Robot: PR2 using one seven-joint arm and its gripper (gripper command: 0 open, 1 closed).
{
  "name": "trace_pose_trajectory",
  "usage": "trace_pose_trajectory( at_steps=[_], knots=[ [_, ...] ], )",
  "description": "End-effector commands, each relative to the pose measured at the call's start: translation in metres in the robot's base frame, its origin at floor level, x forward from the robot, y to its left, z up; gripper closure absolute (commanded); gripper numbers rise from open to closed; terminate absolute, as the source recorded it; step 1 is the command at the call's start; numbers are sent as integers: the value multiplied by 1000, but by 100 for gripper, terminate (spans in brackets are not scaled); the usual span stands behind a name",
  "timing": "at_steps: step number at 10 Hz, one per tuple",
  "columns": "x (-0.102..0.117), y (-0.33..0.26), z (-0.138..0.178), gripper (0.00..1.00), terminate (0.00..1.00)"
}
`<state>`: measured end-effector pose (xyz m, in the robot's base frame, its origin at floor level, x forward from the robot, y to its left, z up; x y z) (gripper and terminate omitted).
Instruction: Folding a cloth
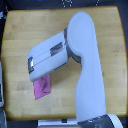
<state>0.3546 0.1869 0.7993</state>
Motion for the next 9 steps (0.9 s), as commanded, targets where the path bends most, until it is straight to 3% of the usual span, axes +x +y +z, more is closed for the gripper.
trace_pose_trajectory(
  at_steps=[1, 3, 9],
  knots=[
    [-23, 41, -6, 100, 0],
    [-46, 38, -18, 100, 0],
    [-30, 36, -38, 100, 0]
  ],
)
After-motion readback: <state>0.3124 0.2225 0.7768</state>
